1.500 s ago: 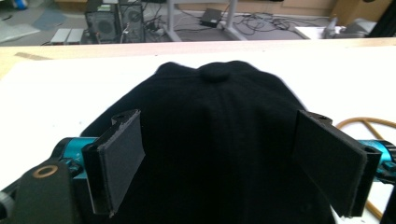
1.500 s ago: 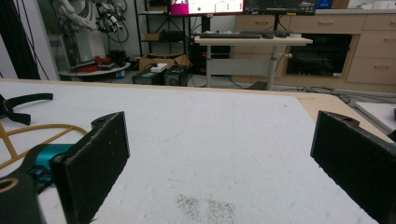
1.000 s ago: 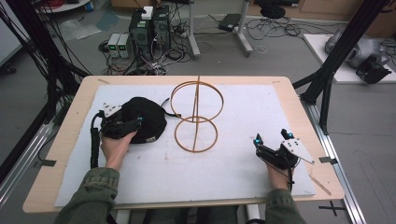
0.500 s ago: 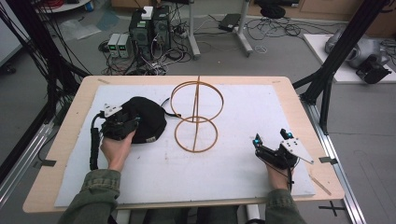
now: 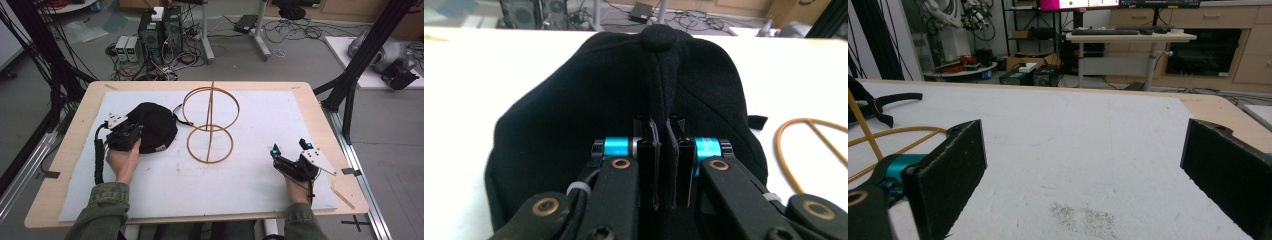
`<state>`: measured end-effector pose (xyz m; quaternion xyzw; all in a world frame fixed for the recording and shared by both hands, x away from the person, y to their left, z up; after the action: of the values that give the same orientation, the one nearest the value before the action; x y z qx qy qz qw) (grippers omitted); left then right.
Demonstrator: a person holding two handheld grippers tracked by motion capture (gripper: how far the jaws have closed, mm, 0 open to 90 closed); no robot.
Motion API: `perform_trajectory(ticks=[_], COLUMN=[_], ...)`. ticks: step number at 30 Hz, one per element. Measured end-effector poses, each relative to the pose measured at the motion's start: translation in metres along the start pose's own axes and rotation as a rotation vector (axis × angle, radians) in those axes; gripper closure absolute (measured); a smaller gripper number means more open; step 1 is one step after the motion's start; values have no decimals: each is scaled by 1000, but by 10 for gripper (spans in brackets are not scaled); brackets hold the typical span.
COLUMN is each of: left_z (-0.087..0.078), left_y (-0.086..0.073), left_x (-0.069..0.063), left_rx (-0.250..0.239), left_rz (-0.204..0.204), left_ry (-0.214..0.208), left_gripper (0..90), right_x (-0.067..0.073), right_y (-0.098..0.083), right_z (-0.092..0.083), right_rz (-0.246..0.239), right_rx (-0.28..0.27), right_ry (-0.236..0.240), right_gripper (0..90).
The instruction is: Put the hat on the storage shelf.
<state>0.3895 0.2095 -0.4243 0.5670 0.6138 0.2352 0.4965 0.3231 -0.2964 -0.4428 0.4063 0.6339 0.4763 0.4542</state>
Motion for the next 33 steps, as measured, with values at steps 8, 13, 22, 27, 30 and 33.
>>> perform_trajectory(ticks=[8, 13, 22, 27, 30, 33], left_z=[-5, -12, -30, -39, -44, -49], left_y=[2, 6, 7, 10, 13, 15], left_x=[1, 2, -3, -4, -4, -3], left_rx=[-15, -48, -101, -121, -150, -173], left_rz=[1, 5, 71, 72, 61, 53], left_ry=[-4, -12, -46, -60, -65, -67], left_gripper=[853, 853, 849, 849, 849, 848], right_x=[-1, 0, -1, 0, 0, 0], right_y=[0, 0, 0, 0, 0, -1], right_z=[0, -1, -2, -2, 0, 0], right_rz=[-6, -5, 7, 7, 7, 3], right_rx=[-1, -1, -8, -5, -5, -4], right_ry=[-1, 0, -2, 1, 1, 5], right_gripper=[36, 36, 36, 36, 36, 36])
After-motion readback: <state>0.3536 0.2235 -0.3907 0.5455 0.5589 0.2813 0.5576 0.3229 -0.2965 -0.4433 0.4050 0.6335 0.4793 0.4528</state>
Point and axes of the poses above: each handheld gripper's, and its own axes: z roughly forward along the jaws, y roughly out of its top, x roughly to its left, the point moved 3 cm from there along z, roughly forward along the jaws, and after that the axes turned 13 degrees about -z, right-handed, at the moved point
